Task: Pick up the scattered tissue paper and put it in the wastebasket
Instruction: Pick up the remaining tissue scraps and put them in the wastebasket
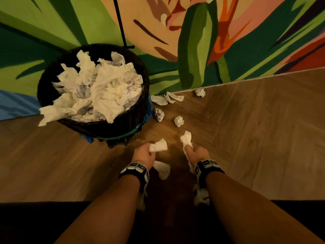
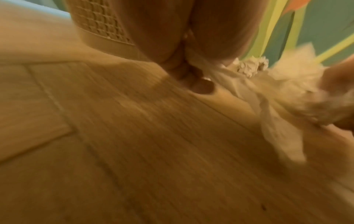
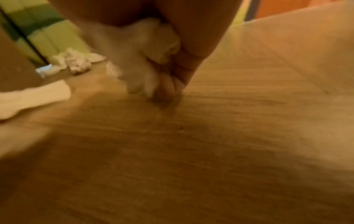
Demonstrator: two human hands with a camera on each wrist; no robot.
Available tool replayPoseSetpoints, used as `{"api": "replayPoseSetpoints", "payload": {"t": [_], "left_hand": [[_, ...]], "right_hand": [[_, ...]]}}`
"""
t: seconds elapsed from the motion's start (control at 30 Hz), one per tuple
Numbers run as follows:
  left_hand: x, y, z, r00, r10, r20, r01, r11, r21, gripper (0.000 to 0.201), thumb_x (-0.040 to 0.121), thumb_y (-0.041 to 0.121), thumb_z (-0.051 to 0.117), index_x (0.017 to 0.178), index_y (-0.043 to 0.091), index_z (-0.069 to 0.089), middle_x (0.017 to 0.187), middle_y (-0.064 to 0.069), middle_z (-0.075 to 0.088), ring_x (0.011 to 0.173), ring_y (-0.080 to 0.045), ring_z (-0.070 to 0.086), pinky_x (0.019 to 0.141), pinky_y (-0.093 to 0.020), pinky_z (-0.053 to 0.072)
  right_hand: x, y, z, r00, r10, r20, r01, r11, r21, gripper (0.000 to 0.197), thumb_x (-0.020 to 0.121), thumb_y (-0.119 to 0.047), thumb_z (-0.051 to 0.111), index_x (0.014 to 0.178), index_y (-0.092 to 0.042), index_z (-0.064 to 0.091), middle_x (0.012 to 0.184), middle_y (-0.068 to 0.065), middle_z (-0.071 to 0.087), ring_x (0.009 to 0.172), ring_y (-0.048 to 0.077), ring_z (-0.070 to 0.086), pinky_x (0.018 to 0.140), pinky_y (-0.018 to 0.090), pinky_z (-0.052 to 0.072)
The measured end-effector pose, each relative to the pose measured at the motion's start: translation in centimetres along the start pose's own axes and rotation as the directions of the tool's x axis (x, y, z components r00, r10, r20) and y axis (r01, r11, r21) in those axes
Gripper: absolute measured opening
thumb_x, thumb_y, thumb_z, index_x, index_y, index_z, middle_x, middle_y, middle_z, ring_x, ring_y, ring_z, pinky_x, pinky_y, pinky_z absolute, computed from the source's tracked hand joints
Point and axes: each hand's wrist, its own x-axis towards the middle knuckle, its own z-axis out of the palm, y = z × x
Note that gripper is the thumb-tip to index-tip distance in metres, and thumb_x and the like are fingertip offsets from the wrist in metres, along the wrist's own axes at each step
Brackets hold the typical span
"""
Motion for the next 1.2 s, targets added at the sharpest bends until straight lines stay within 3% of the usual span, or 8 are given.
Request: {"api": "replayPoseSetpoints", "payload": {"t": [0.17, 0.27, 0.43, 0.63, 0.83, 0.97, 1.07, 1.2], "left_hand": [[-1.0, 1.3, -1.0, 0.996, -0.074, 0.059, 0.081, 0.989, -0.121, 0.018, 0.092, 0.022, 0.056, 0.089, 0.035, 0.045, 0.092, 0.002, 0.057, 0.078, -0.014, 0.057, 0.058, -0.026, 0.044], [-1.2, 2.7, -2.3, 0.983, 0.073, 0.169, -0.057, 0.994, -0.097, 0.048, 0.078, 0.029, 0.078, 0.113, 0.042, 0.049, 0.1, 0.012, 0.05, 0.092, -0.01, 0.053, 0.077, -0.024, 0.045], [-1.9, 4.7, -5.0, 0.958, 0.242, 0.156, -0.257, 0.962, 0.088, 0.027, 0.084, 0.01, 0.07, 0.075, 0.034, 0.06, 0.121, 0.002, 0.053, 0.112, -0.016, 0.053, 0.099, -0.028, 0.044], [-3.9, 8.2, -9.1, 0.905, 0.422, 0.053, -0.424, 0.903, 0.065, 0.019, 0.096, 0.013, 0.047, 0.084, 0.027, 0.046, 0.1, 0.004, 0.067, 0.087, -0.017, 0.065, 0.072, -0.033, 0.056], [-7.9, 15.0, -15.0, 0.735, 0.664, -0.138, -0.653, 0.748, 0.122, 0.019, 0.093, 0.019, 0.05, 0.081, 0.02, 0.064, 0.072, -0.003, 0.063, 0.065, -0.023, 0.058, 0.067, -0.043, 0.054], [-10.3, 17.6, -19.9, 0.651, 0.674, -0.349, -0.703, 0.709, 0.058, 0.023, 0.093, 0.028, 0.039, 0.081, 0.017, 0.056, 0.063, -0.004, 0.056, 0.058, -0.022, 0.053, 0.056, -0.04, 0.049], [-10.9, 17.7, -24.5, 0.659, 0.61, -0.441, -0.703, 0.708, -0.072, 0.02, 0.095, 0.025, 0.029, 0.098, 0.022, 0.048, 0.067, 0.008, 0.046, 0.051, -0.003, 0.043, 0.048, -0.027, 0.036], [-10.2, 14.5, -30.6, 0.734, 0.495, -0.465, -0.575, 0.817, -0.037, 0.014, 0.102, 0.023, 0.032, 0.115, 0.024, 0.038, 0.077, 0.006, 0.05, 0.045, 0.005, 0.045, 0.043, -0.016, 0.037]], "right_hand": [[-1.1, -1.1, -0.7, 0.995, 0.079, -0.062, -0.078, 0.997, 0.026, 0.056, 0.092, -0.056, 0.05, 0.102, -0.003, 0.064, 0.106, 0.013, 0.066, 0.08, 0.025, 0.056, 0.071, 0.034, 0.048], [-2.3, -1.9, -1.5, 0.995, 0.04, -0.095, -0.02, 0.978, 0.206, 0.046, 0.089, -0.035, 0.065, 0.13, -0.018, 0.054, 0.123, 0.006, 0.063, 0.101, 0.027, 0.064, 0.075, 0.03, 0.05], [-4.2, -4.4, -4.1, 0.978, -0.117, -0.17, 0.169, 0.928, 0.334, 0.035, 0.095, -0.037, 0.058, 0.128, -0.028, 0.062, 0.117, 0.001, 0.068, 0.099, 0.02, 0.065, 0.09, 0.04, 0.055], [-5.8, -9.3, -8.5, 0.971, 0.015, -0.24, 0.122, 0.831, 0.543, 0.072, 0.089, -0.07, 0.039, 0.116, -0.007, 0.063, 0.113, 0.008, 0.059, 0.097, 0.03, 0.058, 0.087, 0.037, 0.04], [-7.1, -13.8, -11.8, 0.838, -0.267, -0.476, 0.506, 0.709, 0.492, 0.017, 0.088, -0.017, 0.069, 0.104, -0.02, 0.073, 0.072, -0.008, 0.068, 0.061, 0.005, 0.061, 0.055, 0.017, 0.053], [-9.4, -17.6, -12.9, 0.759, -0.334, -0.559, 0.624, 0.617, 0.479, 0.023, 0.094, -0.038, 0.056, 0.08, -0.029, 0.072, 0.053, -0.02, 0.061, 0.044, -0.004, 0.05, 0.041, 0.01, 0.038], [-11.5, -20.8, -12.9, 0.791, -0.321, -0.52, 0.61, 0.47, 0.638, 0.029, 0.079, -0.042, 0.047, 0.06, -0.024, 0.059, 0.069, -0.009, 0.06, 0.066, 0.003, 0.054, 0.066, 0.026, 0.043], [-14.1, -24.1, -11.5, 0.766, -0.503, -0.399, 0.618, 0.41, 0.671, 0.01, 0.082, -0.021, 0.044, 0.083, -0.022, 0.054, 0.08, -0.004, 0.054, 0.066, 0.007, 0.052, 0.073, 0.03, 0.044]]}}
